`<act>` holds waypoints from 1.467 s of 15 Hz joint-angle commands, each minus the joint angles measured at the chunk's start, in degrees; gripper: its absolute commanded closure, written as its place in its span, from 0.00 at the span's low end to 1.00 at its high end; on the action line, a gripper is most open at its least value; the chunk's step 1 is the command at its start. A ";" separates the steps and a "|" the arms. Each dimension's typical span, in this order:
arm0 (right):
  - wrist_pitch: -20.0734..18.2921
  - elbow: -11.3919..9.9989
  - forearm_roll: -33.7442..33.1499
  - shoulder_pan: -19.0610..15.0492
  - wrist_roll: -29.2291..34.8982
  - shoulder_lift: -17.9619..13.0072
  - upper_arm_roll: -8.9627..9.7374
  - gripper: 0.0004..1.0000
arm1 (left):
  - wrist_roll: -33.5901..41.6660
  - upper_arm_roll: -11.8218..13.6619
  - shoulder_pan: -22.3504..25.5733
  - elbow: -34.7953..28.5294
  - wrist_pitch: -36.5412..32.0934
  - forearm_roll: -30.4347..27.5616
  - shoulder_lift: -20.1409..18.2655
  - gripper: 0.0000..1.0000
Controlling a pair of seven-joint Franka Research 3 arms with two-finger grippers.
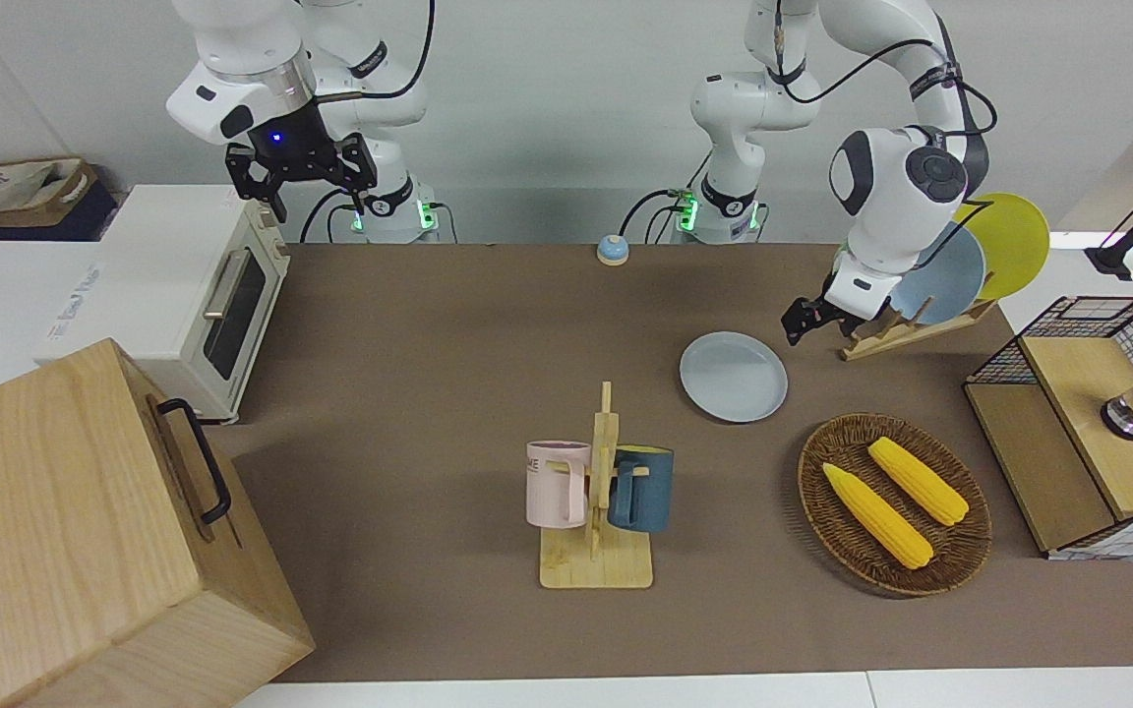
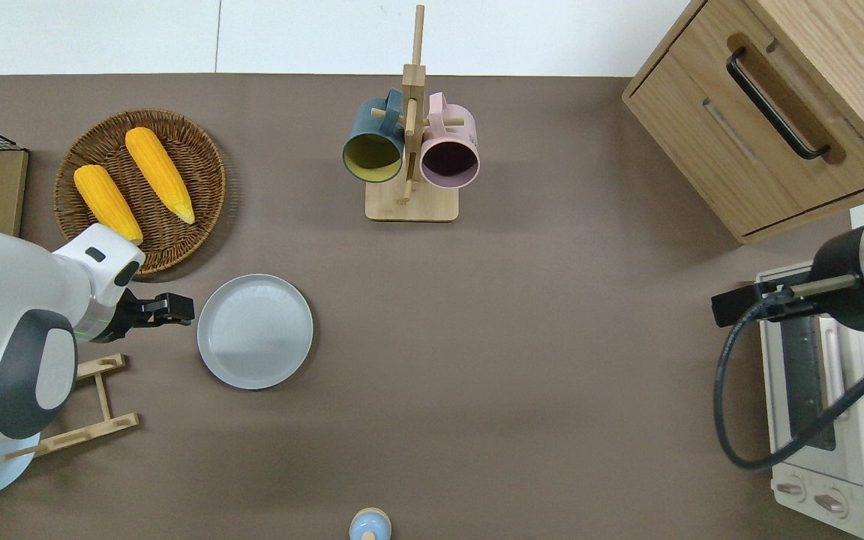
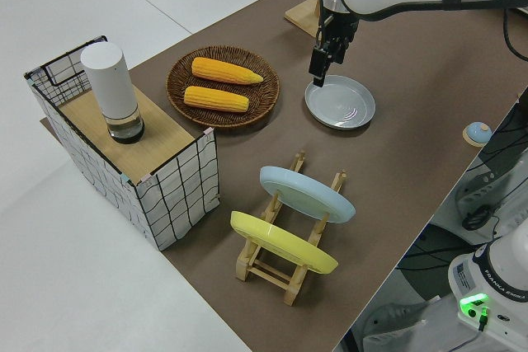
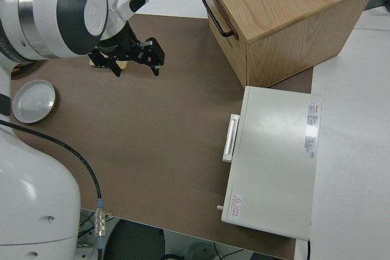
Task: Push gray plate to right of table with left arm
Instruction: 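Move the left gripper down to the near edge of the gray plate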
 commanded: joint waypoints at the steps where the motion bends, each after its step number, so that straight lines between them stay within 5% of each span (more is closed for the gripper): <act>1: -0.89 0.50 0.33 -1.13 0.74 -0.17 0.96 0.02 | -1.88 0.20 0.00 -4.45 5.48 -1.14 1.69 0.00; 7: -0.89 0.50 0.33 -1.13 0.74 -0.17 0.96 0.02 | -1.88 0.11 -0.17 -8.33 13.31 -2.64 5.75 0.00; 16: -0.89 0.50 0.25 -1.13 0.74 -0.17 0.96 0.02 | -1.97 0.11 -0.35 -8.69 15.78 -2.64 7.86 0.02; 17: -0.89 0.50 0.33 -1.13 0.74 -0.17 0.88 0.02 | -1.97 0.11 -0.35 -8.69 15.78 -2.64 7.86 0.07; 22: -0.89 0.50 0.25 -1.13 0.74 -0.17 0.88 0.02 | -2.50 0.11 -0.08 -8.60 15.25 -2.73 7.42 0.80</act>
